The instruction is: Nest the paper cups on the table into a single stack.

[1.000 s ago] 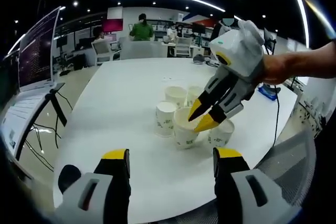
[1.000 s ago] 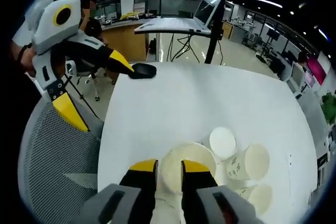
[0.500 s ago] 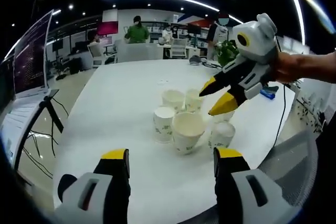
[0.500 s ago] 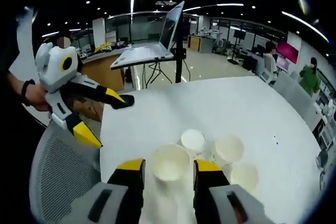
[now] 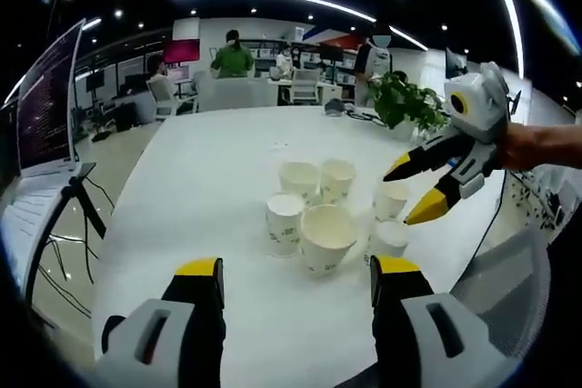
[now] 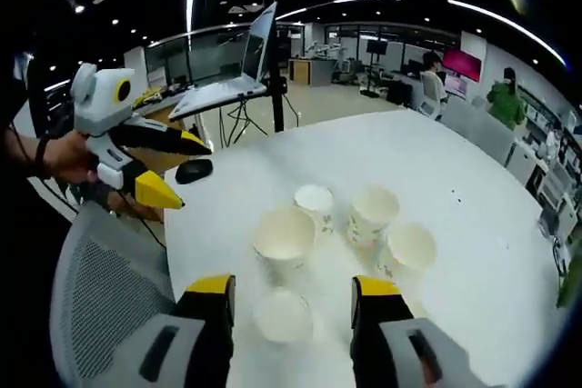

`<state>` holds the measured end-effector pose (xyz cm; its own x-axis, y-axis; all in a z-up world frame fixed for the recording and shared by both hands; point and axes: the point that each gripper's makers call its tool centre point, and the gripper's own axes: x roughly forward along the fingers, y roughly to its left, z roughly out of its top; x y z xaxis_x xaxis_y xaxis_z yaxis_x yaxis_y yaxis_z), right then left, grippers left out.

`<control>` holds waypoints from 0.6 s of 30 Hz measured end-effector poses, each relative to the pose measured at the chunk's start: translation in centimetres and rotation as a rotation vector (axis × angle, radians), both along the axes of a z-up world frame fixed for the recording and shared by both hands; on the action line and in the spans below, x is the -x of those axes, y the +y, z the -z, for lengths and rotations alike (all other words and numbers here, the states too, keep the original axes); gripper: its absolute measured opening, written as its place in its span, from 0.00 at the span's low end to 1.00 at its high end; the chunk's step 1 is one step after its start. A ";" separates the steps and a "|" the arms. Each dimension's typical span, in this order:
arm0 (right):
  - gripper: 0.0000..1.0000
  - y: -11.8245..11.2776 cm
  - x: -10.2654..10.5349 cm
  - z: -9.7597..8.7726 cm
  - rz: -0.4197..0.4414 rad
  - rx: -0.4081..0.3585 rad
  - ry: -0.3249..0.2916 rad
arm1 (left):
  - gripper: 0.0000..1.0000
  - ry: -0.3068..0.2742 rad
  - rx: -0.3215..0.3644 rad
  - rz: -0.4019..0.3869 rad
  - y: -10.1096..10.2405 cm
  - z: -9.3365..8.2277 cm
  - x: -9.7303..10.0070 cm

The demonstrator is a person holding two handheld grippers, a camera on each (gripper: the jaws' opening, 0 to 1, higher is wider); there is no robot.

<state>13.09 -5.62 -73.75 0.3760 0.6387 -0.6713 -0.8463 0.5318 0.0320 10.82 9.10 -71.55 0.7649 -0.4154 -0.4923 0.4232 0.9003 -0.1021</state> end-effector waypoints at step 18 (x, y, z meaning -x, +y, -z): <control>0.50 -0.1 1.2 1.4 0.088 -0.008 -0.034 | 0.64 -0.020 -0.019 0.042 -0.3 -1.2 -0.7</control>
<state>11.85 -5.71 -75.12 0.4531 0.6079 -0.6520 -0.7972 0.6037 0.0089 11.52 8.79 -70.30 0.7568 -0.4380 -0.4851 0.4626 0.8833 -0.0758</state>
